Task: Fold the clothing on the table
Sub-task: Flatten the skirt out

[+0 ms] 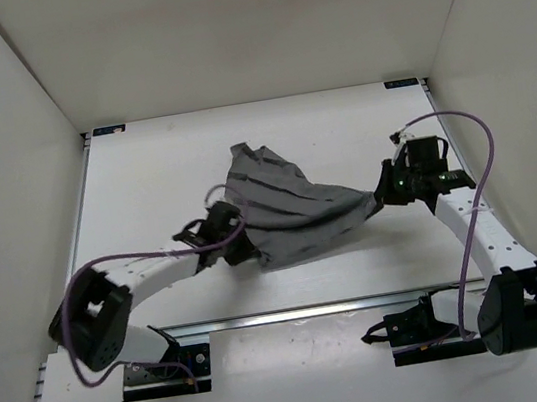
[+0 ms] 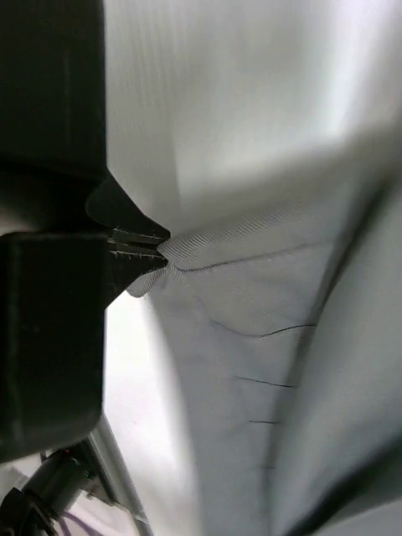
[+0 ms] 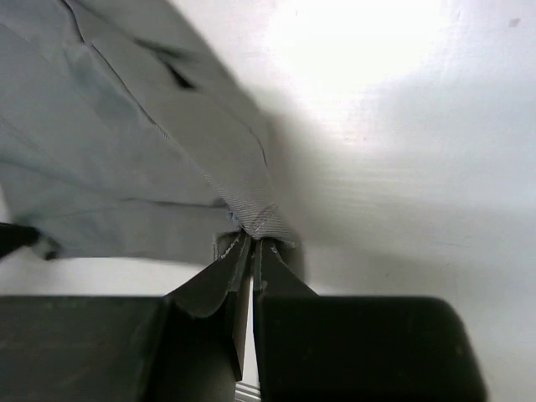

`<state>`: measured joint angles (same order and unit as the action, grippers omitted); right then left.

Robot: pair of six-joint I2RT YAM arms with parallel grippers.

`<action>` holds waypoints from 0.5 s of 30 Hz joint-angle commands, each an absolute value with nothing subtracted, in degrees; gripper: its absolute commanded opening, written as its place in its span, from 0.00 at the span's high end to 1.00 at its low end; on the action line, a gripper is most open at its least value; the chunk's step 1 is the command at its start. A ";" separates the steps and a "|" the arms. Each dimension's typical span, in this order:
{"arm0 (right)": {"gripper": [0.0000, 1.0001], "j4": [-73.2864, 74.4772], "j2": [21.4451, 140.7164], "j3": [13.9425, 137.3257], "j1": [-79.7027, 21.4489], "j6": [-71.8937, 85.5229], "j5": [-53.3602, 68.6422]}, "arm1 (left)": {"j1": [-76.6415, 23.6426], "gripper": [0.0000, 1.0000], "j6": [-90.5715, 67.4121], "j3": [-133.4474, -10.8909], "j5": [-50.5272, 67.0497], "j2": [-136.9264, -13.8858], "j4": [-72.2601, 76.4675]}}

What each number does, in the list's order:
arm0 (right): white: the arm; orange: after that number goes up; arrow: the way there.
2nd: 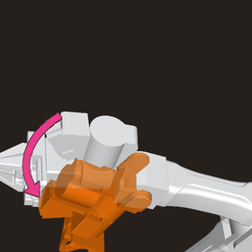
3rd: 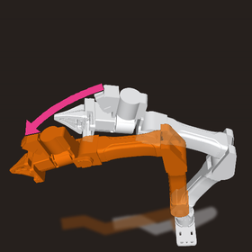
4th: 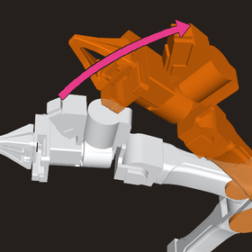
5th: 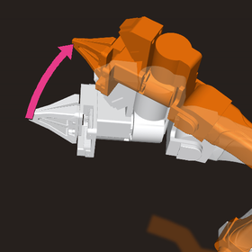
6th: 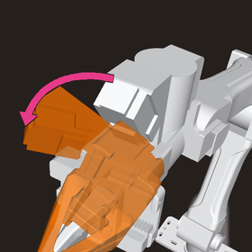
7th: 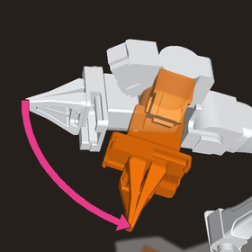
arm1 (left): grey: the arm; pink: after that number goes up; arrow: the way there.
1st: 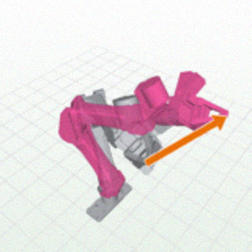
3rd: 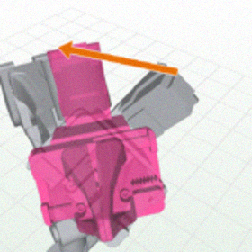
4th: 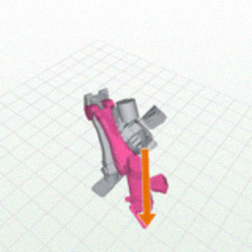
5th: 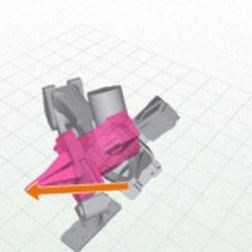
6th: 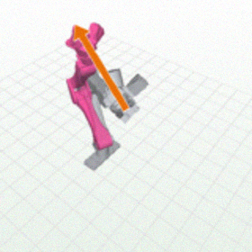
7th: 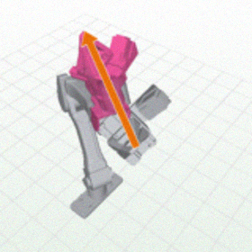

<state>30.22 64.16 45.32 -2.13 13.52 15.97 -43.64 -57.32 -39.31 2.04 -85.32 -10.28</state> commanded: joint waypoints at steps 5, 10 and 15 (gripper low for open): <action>1.00 29.97 64.34 58.44 -3.95 13.80 13.44 | -20.85 1.00 -30.27 -51.66 -0.45 -68.55 -34.52; 1.00 27.25 64.51 54.94 -10.45 16.08 10.99 | -21.97 1.00 -24.88 -54.94 -1.85 -69.17 -37.53; 1.00 25.67 66.00 48.26 -12.13 18.28 12.48 | -19.34 1.00 -26.02 -48.87 4.02 -70.39 -33.24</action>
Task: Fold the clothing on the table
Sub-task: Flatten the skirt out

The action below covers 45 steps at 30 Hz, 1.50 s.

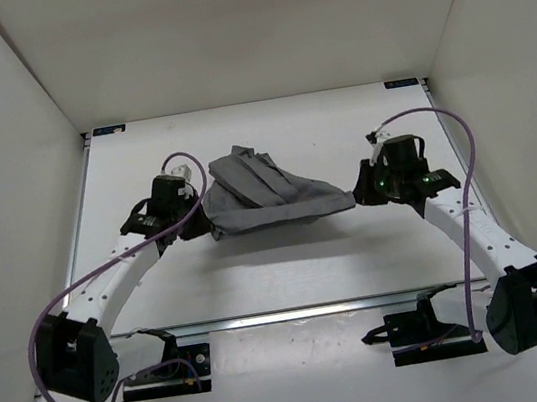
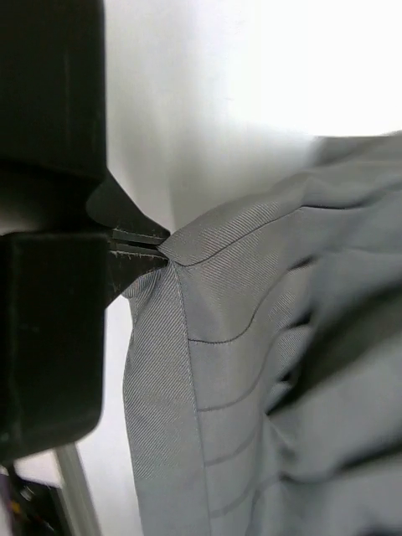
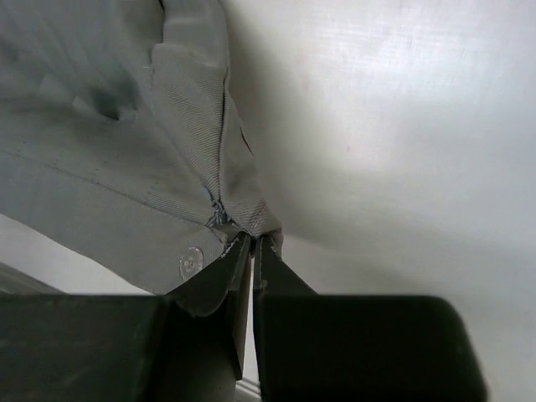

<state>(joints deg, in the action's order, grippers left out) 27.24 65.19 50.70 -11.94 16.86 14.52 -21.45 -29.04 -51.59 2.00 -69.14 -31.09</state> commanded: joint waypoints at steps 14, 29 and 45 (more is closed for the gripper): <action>1.00 37.97 98.89 133.50 -9.84 6.59 5.28 | -12.73 1.00 -15.58 -132.02 4.69 -100.49 -32.72; 1.00 34.18 53.64 53.14 -9.58 17.55 2.26 | -23.38 1.00 -17.64 -59.04 -3.01 -60.84 -34.45; 1.00 37.80 44.82 38.14 -14.41 26.28 17.05 | -25.31 1.00 -29.09 -40.17 8.25 -47.63 -43.95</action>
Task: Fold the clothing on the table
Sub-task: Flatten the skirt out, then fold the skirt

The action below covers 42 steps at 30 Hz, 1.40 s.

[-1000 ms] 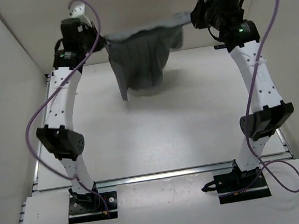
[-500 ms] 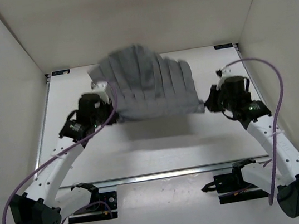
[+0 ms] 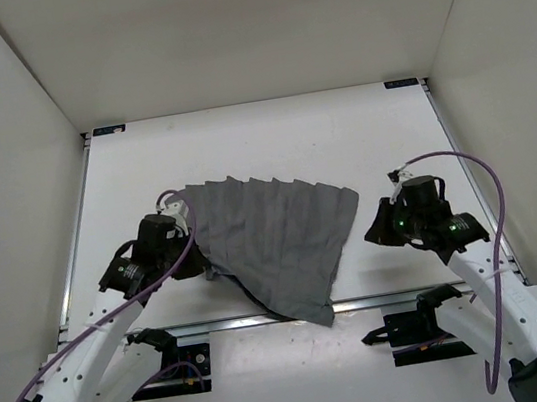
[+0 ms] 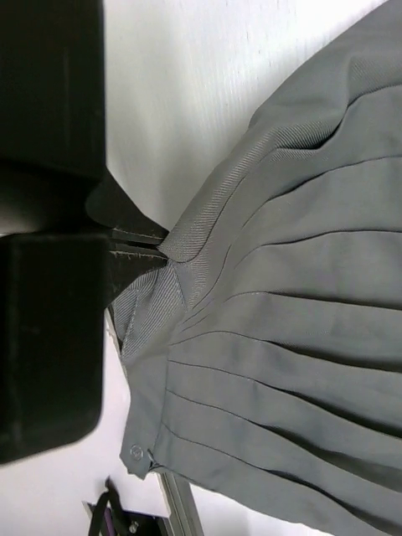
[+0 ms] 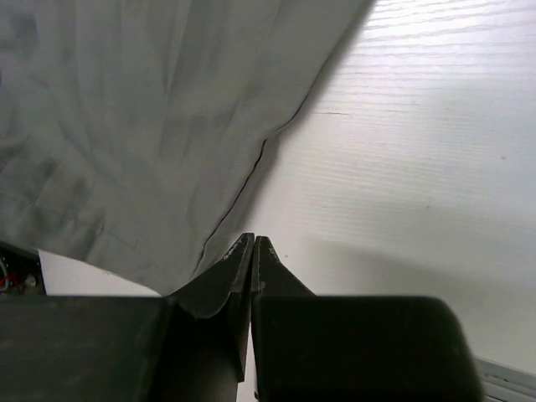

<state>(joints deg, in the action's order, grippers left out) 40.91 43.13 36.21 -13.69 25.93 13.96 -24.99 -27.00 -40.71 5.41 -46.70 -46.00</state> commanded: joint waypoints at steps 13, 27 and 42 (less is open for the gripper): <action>0.37 34.46 55.11 35.96 -28.64 29.51 20.74 | -29.97 1.00 -28.05 -45.53 6.41 -62.66 -37.00; 0.34 20.49 55.02 24.00 -42.63 40.78 25.66 | -28.04 1.00 -26.81 -42.54 7.65 -60.74 -36.21; 0.47 15.39 61.00 20.49 -49.22 42.80 26.02 | -26.98 1.00 -27.95 -39.20 6.42 -55.55 -37.35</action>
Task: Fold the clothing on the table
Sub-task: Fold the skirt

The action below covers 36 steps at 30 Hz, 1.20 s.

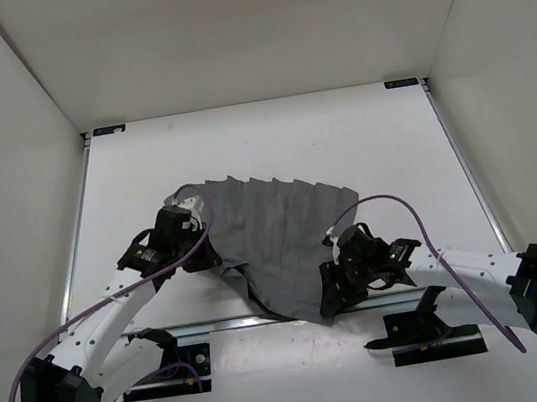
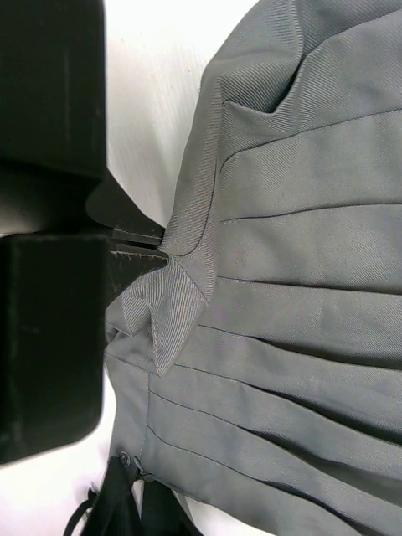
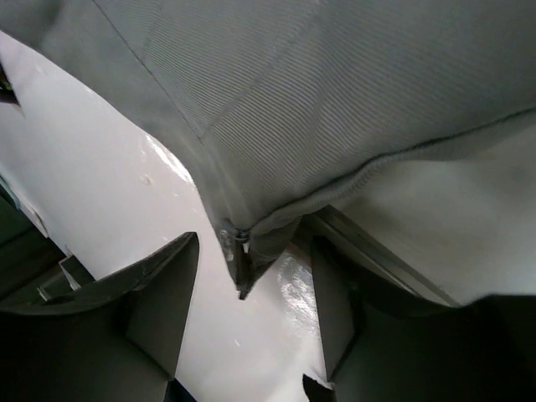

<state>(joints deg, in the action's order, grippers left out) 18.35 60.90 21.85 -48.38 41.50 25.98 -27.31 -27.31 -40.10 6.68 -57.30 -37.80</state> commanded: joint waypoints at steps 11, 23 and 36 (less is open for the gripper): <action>1.00 19.76 61.18 31.87 -37.55 35.18 23.12 | -26.37 1.00 -27.43 -42.52 6.59 -57.56 -36.56; 1.00 26.11 71.54 51.78 -11.68 19.16 23.72 | -22.33 1.00 -25.40 -50.36 15.72 -72.41 -35.51; 1.00 35.83 102.09 97.80 -9.50 10.65 23.48 | -17.76 1.00 -15.75 -107.71 12.94 -107.53 -46.73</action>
